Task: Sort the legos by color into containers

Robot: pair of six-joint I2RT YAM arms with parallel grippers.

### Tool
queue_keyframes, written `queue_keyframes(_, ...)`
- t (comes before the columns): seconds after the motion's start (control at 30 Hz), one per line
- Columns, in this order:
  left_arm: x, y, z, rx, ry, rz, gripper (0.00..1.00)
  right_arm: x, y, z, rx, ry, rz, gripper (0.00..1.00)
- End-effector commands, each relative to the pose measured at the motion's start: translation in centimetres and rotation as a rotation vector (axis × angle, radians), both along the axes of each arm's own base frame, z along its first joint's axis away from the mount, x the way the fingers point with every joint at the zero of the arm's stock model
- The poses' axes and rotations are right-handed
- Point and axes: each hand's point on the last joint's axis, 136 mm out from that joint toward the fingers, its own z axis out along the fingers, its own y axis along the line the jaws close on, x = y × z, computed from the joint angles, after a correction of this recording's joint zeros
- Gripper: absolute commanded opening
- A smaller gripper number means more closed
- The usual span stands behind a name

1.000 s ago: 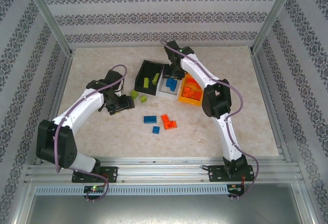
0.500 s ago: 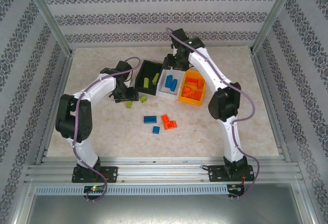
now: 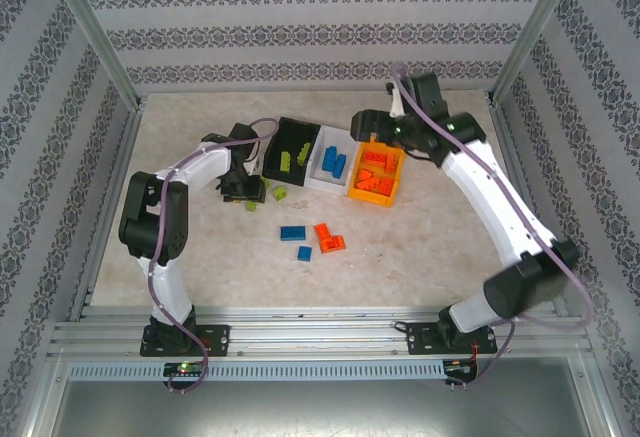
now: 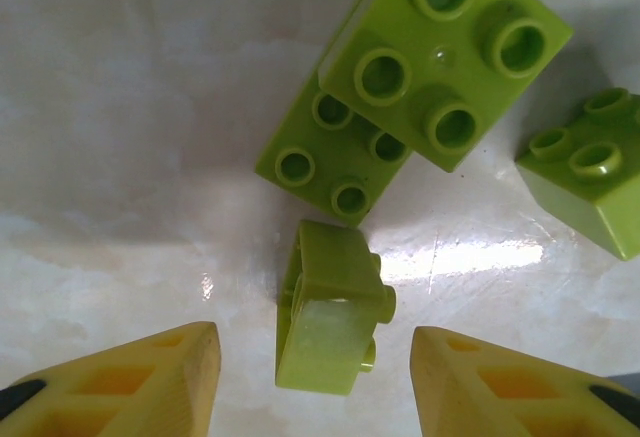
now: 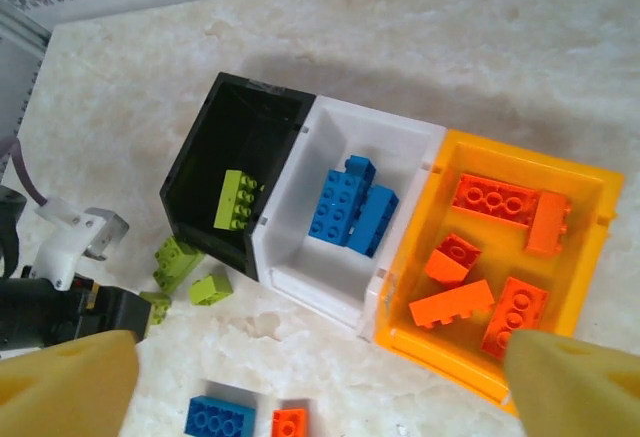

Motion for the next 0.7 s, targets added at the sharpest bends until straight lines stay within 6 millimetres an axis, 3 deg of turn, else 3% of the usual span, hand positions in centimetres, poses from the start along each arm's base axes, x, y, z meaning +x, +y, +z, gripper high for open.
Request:
queue_keyframes(0.0,0.3,0.4,-0.4,0.010,-0.008,-0.025,0.50,1.0,-1.8,0.4,0.159,-0.081,-0.087,0.98)
queue_keyframes(0.1,-0.1,0.6,-1.0,0.016,0.005,-0.029,0.49,0.1,-2.5,-0.9,0.200,-0.022,-0.104,0.98)
queue_keyframes(0.3,-0.4,0.4,-1.7,0.003,0.018,-0.032,0.36,-1.4,-2.5,-2.7,0.183,0.058,-0.098,0.98)
queue_keyframes(0.4,-0.6,0.3,-1.8,-0.004,0.024,-0.030,0.22,-1.7,-2.8,-3.2,0.187,0.076,-0.122,0.98)
queue_keyframes(0.53,-1.0,0.4,-1.1,-0.006,0.015,-0.021,0.17,-1.9,-2.4,-3.9,0.191,0.091,-0.120,0.98)
queue_keyframes(0.67,-1.1,0.3,0.9,-0.031,-0.020,0.008,0.15,-2.0,-1.4,-4.8,0.162,0.090,-0.074,0.98)
